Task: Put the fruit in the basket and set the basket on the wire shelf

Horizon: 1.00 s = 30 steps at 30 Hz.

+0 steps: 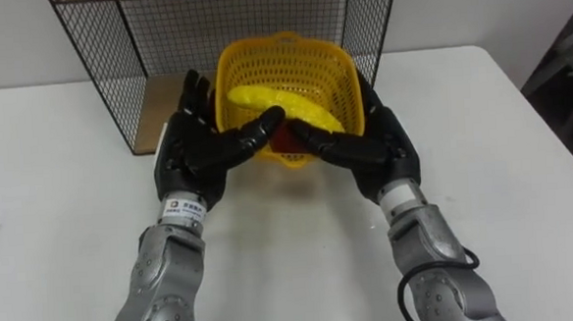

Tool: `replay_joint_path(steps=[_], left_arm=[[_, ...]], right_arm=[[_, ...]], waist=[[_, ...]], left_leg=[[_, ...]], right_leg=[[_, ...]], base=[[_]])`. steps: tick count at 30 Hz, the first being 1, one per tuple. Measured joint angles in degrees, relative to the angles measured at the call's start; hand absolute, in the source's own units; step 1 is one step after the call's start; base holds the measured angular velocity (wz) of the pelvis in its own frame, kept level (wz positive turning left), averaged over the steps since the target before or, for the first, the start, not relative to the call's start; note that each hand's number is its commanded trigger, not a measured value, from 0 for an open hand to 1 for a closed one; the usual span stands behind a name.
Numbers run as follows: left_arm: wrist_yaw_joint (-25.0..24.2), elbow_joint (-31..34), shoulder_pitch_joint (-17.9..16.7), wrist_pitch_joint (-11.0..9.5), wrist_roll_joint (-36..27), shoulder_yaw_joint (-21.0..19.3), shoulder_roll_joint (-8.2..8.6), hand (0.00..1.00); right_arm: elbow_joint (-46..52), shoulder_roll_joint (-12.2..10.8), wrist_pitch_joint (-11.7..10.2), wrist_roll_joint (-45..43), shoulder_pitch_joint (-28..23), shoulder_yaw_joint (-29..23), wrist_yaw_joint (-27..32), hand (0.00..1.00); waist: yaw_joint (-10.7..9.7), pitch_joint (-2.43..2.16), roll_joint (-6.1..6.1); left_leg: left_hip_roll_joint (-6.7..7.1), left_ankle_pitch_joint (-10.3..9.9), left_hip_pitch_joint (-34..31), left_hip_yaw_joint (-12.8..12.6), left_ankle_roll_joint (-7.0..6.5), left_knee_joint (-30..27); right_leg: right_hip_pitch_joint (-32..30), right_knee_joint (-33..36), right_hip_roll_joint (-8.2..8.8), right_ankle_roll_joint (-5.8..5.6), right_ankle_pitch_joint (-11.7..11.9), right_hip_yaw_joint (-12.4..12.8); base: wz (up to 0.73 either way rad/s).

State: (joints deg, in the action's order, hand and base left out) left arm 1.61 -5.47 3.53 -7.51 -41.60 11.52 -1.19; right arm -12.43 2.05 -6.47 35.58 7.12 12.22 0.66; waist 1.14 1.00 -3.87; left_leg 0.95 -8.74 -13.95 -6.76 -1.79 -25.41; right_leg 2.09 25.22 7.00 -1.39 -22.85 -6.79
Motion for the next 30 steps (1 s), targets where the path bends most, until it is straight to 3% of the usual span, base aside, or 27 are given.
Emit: replay_joint_path(steps=[7,11,12,14,16,17,19,22,23,24,25,27,29,30], left_arm=[[0.0,0.0,0.2,-0.1,-0.3,0.0,0.04,0.00],[0.1,0.0,0.5,0.0,-0.3,0.0,-0.04,0.00],[0.1,0.0,0.5,0.0,-0.3,0.0,0.09,0.00],[0.2,0.0,0.5,-0.1,-0.4,0.2,0.14,0.00],[0.6,0.0,0.6,-0.1,-0.2,0.2,0.13,0.00],[0.7,0.0,0.8,-0.1,-0.4,0.2,0.08,0.00],[1.2,0.0,1.4,-0.1,-0.3,0.1,-0.02,0.00],[1.2,-0.1,1.6,-0.1,-0.4,0.0,-0.07,0.00],[1.2,-0.1,1.6,0.1,-0.3,0.0,-0.07,0.00],[1.2,-0.3,1.7,0.1,-0.3,0.0,0.07,0.00],[1.2,-0.5,1.7,0.6,0.0,0.1,0.16,0.00],[1.3,-0.5,1.7,0.8,0.8,0.1,0.11,0.00],[1.5,-0.5,1.7,1.1,1.2,0.1,0.11,0.00],[1.6,-0.5,1.8,1.2,1.1,0.1,0.11,0.00]], right_arm=[[0.1,0.2,-0.4,-0.6,1.4,0.0,0.0,0.00],[0.2,0.3,-0.5,0.0,1.4,0.1,0.6,0.00],[0.2,0.3,-0.5,0.0,1.4,0.1,0.6,0.00],[0.1,0.3,-0.6,-0.2,1.2,0.1,0.6,0.00],[0.1,0.2,-0.7,-0.9,1.2,0.2,0.6,0.00],[0.0,0.2,-0.8,-1.3,1.5,0.1,0.6,0.00],[0.0,0.2,-1.0,-1.8,2.0,0.1,0.6,0.00],[0.0,0.1,-0.9,-1.8,2.0,0.2,0.6,0.00],[0.0,0.2,-0.8,-2.2,2.0,0.2,0.6,0.00],[-0.1,0.4,-0.4,-2.2,2.1,0.2,0.6,0.00],[-0.1,0.7,0.1,-2.3,2.1,0.1,0.9,0.00],[-0.1,0.6,0.2,-2.5,2.2,0.1,1.2,0.00],[-0.1,0.6,0.2,-2.1,2.2,0.0,1.3,0.00],[-0.1,0.6,0.2,-2.0,2.4,0.0,1.4,0.00]], waist=[[-0.1,0.21,-0.62],[-0.8,0.41,-1.02],[-0.9,0.44,-1.07],[-1.0,0.52,-0.96],[-0.8,0.69,-0.50],[-0.8,0.90,-0.35],[-0.7,1.51,0.55],[-0.6,1.51,0.62],[-0.6,1.37,0.78],[-0.7,1.32,1.29],[-0.8,0.99,1.92],[-0.9,0.68,2.26],[-0.9,-0.07,2.33],[-0.9,-0.22,2.29]], left_leg=[[2.39,-1.4,0.0,-1.0,-1.74,-0.9],[4.89,-3.3,1.4,-1.2,-3.74,-0.9],[5.54,-4.0,2.1,-1.4,-4.43,-1.1],[6.04,-4.9,3.6,-1.4,-5.31,-1.2],[5.70,-6.0,5.7,-0.8,-6.07,-0.7],[5.48,-6.1,6.0,-0.5,-6.19,-0.4],[3.99,-5.2,6.0,-0.8,-6.57,0.5],[3.75,-5.0,5.7,-1.3,-6.80,0.6],[3.80,-5.1,5.8,-1.3,-6.83,0.5],[3.77,-5.1,6.5,-1.0,-6.77,0.8],[3.52,-4.7,7.4,-0.9,-6.46,2.2],[3.22,-3.3,9.1,-0.8,-6.23,4.8],[2.78,-2.9,10.1,-1.0,-5.61,6.2],[2.55,-2.8,10.8,-1.0,-5.41,6.6]], right_leg=[[-0.1,1.9,2.84,-1.56,-0.9,-0.2],[-2.8,12.1,5.68,-2.49,-0.9,0.2],[-4.6,17.1,6.72,-3.80,0.2,0.6],[-7.3,23.7,7.57,-3.38,3.9,1.6],[-9.1,28.2,6.94,-3.08,9.6,2.5],[-9.8,28.9,6.46,-2.66,9.9,2.8],[-13.1,26.0,4.04,-2.71,6.1,2.7],[-15.0,15.9,2.40,-2.71,5.2,1.3],[-14.3,9.0,1.52,-1.97,6.6,0.5],[-13.1,4.6,0.25,-1.20,10.2,0.3],[-11.8,2.3,-0.40,-0.94,11.4,-0.3],[-10.0,-0.5,-0.97,-0.66,13.2,-0.7],[-8.7,-2.8,-1.35,-0.36,14.3,-1.1],[-7.9,-3.7,-1.79,-0.19,14.6,-1.2]], base=[[0.04],[0.10],[0.08],[0.03],[-0.09],[-0.11],[-0.04],[-0.02],[0.04],[0.00],[-0.03],[-0.07],[-0.08],[-0.07]])
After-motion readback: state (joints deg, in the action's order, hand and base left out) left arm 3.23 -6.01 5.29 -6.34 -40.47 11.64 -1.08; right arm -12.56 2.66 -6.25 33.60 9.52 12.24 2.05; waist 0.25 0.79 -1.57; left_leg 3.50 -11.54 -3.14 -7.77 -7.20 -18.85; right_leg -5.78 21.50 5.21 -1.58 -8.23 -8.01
